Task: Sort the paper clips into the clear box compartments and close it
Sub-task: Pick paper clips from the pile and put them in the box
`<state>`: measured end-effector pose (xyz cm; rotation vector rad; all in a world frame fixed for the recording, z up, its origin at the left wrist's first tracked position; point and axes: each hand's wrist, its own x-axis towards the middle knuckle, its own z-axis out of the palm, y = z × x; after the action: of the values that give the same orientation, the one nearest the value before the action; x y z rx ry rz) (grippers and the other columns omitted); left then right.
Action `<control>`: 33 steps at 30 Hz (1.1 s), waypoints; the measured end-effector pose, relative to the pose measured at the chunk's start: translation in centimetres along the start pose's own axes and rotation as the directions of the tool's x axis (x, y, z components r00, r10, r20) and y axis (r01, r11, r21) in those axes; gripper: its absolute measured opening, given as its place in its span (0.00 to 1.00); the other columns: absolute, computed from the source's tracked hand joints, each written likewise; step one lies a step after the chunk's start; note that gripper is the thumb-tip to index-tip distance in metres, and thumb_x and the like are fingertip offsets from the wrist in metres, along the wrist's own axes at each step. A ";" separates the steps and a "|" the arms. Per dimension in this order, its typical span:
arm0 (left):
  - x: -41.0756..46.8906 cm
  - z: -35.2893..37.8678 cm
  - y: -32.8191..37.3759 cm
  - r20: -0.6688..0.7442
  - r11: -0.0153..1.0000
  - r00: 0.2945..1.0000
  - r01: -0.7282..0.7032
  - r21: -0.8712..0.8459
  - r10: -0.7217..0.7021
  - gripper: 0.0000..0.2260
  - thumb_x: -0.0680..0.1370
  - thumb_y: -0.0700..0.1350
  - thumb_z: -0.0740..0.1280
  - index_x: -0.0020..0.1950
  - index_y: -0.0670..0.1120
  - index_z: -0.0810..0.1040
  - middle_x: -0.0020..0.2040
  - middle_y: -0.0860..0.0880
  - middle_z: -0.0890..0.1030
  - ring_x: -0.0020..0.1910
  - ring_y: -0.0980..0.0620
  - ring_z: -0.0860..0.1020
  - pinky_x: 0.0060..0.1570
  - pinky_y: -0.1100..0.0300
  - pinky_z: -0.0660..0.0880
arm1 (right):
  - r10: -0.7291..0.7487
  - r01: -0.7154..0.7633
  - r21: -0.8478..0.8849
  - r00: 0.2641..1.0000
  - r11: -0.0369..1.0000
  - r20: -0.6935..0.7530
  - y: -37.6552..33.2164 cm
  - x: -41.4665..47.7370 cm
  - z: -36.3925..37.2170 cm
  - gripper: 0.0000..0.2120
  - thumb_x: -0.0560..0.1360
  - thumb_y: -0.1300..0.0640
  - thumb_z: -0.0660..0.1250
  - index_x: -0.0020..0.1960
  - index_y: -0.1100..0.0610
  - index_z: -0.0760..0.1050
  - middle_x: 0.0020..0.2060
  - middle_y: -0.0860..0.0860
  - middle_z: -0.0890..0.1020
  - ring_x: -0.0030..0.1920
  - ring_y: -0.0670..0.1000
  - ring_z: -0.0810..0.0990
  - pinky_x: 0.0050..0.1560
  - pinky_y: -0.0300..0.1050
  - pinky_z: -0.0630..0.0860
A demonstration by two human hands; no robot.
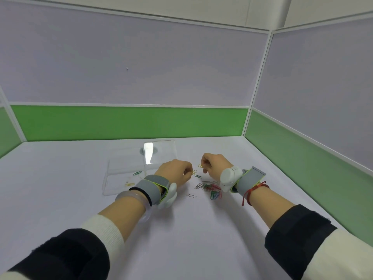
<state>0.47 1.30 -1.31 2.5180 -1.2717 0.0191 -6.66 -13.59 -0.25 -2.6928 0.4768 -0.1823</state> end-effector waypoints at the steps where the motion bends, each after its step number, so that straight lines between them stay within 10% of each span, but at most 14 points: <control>1: -0.2 -0.3 -0.3 -0.012 1.000 1.000 0.014 0.007 -0.014 0.10 0.78 0.46 0.59 0.51 0.47 0.79 0.49 0.47 0.84 0.48 0.43 0.80 0.45 0.56 0.74 | -0.001 0.001 -0.001 1.000 1.000 0.002 -0.3 0.0 0.0 0.11 0.77 0.66 0.54 0.51 0.61 0.74 0.47 0.58 0.85 0.40 0.53 0.75 0.43 0.45 0.72; 28: -7.3 -6.9 -12.2 -0.183 0.924 0.935 0.337 0.183 -0.305 0.11 0.77 0.45 0.59 0.51 0.50 0.81 0.50 0.46 0.83 0.48 0.42 0.80 0.41 0.59 0.70 | -0.257 0.259 -0.003 0.957 0.966 0.132 -16.3 2.3 4.0 0.14 0.75 0.68 0.56 0.53 0.60 0.77 0.49 0.56 0.86 0.53 0.54 0.80 0.48 0.42 0.73; 33: -7.3 -6.9 -12.1 -0.175 0.930 0.935 0.336 0.146 -0.310 0.14 0.79 0.47 0.58 0.63 0.53 0.74 0.56 0.51 0.82 0.54 0.46 0.79 0.50 0.56 0.73 | -0.254 0.258 -0.025 0.960 0.966 0.122 -16.5 2.5 3.8 0.19 0.76 0.69 0.54 0.61 0.55 0.75 0.51 0.54 0.85 0.55 0.54 0.80 0.57 0.48 0.78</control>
<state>6.52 15.69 0.82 2.7860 -0.8158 0.2485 1.40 1.18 3.09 -2.7787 0.0956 -0.0851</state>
